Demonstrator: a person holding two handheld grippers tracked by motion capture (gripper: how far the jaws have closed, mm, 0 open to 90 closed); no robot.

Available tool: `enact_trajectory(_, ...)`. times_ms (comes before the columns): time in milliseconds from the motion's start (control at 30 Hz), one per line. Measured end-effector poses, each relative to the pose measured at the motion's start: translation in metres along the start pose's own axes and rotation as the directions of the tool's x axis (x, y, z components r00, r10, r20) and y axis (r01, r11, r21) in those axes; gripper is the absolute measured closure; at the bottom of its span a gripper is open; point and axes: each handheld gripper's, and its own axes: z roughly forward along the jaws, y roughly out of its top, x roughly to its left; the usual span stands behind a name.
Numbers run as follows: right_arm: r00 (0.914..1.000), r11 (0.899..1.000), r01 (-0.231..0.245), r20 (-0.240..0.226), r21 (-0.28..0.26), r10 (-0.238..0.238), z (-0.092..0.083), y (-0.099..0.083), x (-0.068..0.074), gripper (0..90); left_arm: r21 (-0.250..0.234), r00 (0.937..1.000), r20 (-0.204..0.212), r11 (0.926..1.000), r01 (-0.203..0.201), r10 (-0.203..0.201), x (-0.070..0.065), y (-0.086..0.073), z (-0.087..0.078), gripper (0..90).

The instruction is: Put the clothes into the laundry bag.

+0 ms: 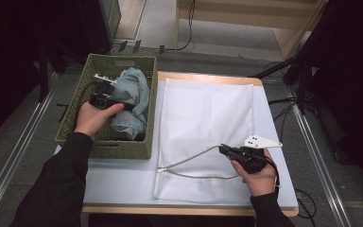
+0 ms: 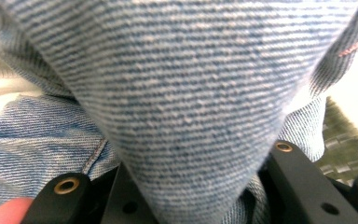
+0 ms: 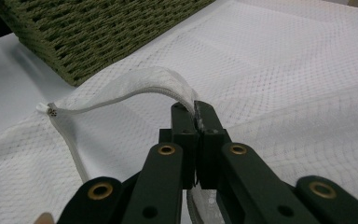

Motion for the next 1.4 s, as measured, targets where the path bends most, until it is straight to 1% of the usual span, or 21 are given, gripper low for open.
enact_trajectory(100, 1.0, 1.0, 0.001, -0.003, -0.002, -0.001, 0.0, 0.0, 0.0, 89.8, -0.093, 0.999, -0.044, 0.9956, -0.011, 0.007, -0.001, 0.002, -0.022, 69.1)
enact_trajectory(200, 1.0, 1.0, 0.0, -0.004, 0.0, 0.0, 0.001, 0.0, 0.001, 89.8, -0.149, 0.997, -0.075, 0.9884, -0.031, 0.02, -0.003, 0.003, -0.036, 69.0)
enact_trajectory(233, 1.0, 1.0, 0.0, -0.004, 0.0, 0.0, 0.001, 0.0, 0.001, 89.8, -0.195, 0.9961, -0.085, 0.98, -0.04, 0.023, -0.004, 0.003, -0.043, 69.0)
enact_trajectory(267, 1.0, 1.0, 0.0, -0.004, 0.0, 0.0, 0.001, 0.0, 0.001, 89.8, -0.195, 0.9961, -0.085, 0.98, -0.04, 0.023, -0.004, 0.003, -0.043, 68.9)
enact_trajectory(300, 1.0, 1.0, 0.0, -0.004, 0.0, 0.0, 0.001, 0.0, 0.001, 89.8, -0.225, 0.9957, -0.088, 0.973, -0.05, 0.03, -0.005, 0.003, -0.048, 68.9)
enact_trajectory(400, 1.0, 1.0, 0.001, -0.004, 0.002, -0.001, 0.001, 0.0, 0.001, 89.8, -0.267, 0.9957, -0.085, 0.9618, -0.059, 0.038, -0.01, 0.004, -0.056, 68.8)
enact_trajectory(433, 1.0, 1.0, 0.005, -0.003, 0.002, -0.005, 0.002, 0.0, 0.001, 89.8, -0.28, 0.9943, -0.089, 0.9567, -0.081, 0.058, -0.016, 0.007, -0.061, 68.8)
enact_trajectory(467, 1.0, 1.0, 0.005, -0.003, 0.002, -0.005, 0.002, 0.0, 0.001, 89.8, -0.28, 0.9943, -0.089, 0.9567, -0.081, 0.058, -0.016, 0.007, -0.061, 68.8)
enact_trajectory(600, 1.0, 1.0, 0.008, 0.0, 0.003, -0.008, 0.003, -0.001, 0.0, 89.8, -0.288, 0.9904, -0.087, 0.9491, -0.128, 0.107, -0.032, 0.013, -0.069, 68.7)
enact_trajectory(733, 1.0, 1.0, 0.006, 0.001, 0.006, -0.006, 0.004, -0.002, 0.0, 89.8, -0.311, 0.9891, -0.056, 0.9388, -0.147, 0.136, -0.046, 0.015, -0.069, 68.6)
enact_trajectory(767, 1.0, 1.0, -0.008, 0.0, 0.009, 0.008, 0.005, -0.003, 0.0, 89.8, -0.315, 0.9874, -0.038, 0.9359, -0.158, 0.154, -0.054, 0.016, -0.067, 68.5)
enact_trajectory(800, 1.0, 1.0, -0.008, 0.0, 0.009, 0.008, 0.005, -0.003, 0.0, 89.8, -0.315, 0.9874, -0.038, 0.9359, -0.158, 0.154, -0.054, 0.016, -0.067, 68.5)
enact_trajectory(867, 1.0, 1.0, -0.008, 0.002, 0.011, 0.008, 0.005, -0.003, -0.001, 89.8, -0.321, 0.9846, -0.026, 0.9312, -0.172, 0.173, -0.062, 0.017, -0.064, 68.5)
enact_trajectory(900, 0.9999, 1.0, -0.011, 0.004, 0.008, 0.011, 0.005, -0.003, -0.001, 89.8, -0.323, 0.9809, -0.006, 0.928, -0.186, 0.194, -0.071, 0.017, -0.061, 68.5)
enact_trajectory(933, 0.9999, 1.0, -0.011, 0.004, 0.008, 0.011, 0.005, -0.003, -0.001, 89.8, -0.323, 0.9809, -0.006, 0.928, -0.186, 0.194, -0.071, 0.017, -0.061, 68.5)
enact_trajectory(1000, 0.9994, 1.0, -0.022, 0.027, 0.015, 0.021, 0.004, -0.004, -0.003, 89.8, -0.316, 0.9756, 0.001, 0.9255, -0.208, 0.22, -0.081, 0.016, -0.056, 68.4)
enact_trajectory(1200, 0.9986, 0.999, -0.04, 0.034, 0.009, 0.04, 0.004, -0.005, -0.006, 89.8, -0.312, 0.9634, 0.038, 0.9191, -0.241, 0.266, -0.104, 0.014, -0.046, 68.4)
enact_trajectory(1233, 0.9982, 0.999, -0.041, 0.043, 0.016, 0.04, 0.004, -0.005, -0.005, 89.8, -0.311, 0.9583, 0.048, 0.916, -0.254, 0.282, -0.112, 0.012, -0.043, 68.5)
enact_trajectory(1333, 0.9979, 0.999, -0.051, 0.041, 0.019, 0.05, 0.005, -0.006, -0.006, 89.8, -0.31, 0.9548, 0.063, 0.915, -0.258, 0.291, -0.119, 0.011, -0.04, 68.5)
enact_trajectory(1367, 0.998, 0.998, -0.052, 0.038, 0.02, 0.051, 0.005, -0.005, -0.005, 89.8, -0.309, 0.9496, 0.072, 0.912, -0.269, 0.305, -0.125, 0.009, -0.037, 68.4)
enact_trajectory(1400, 0.998, 0.998, -0.052, 0.038, 0.02, 0.051, 0.005, -0.005, -0.005, 89.8, -0.309, 0.9496, 0.072, 0.912, -0.269, 0.305, -0.125, 0.009, -0.037, 68.4)
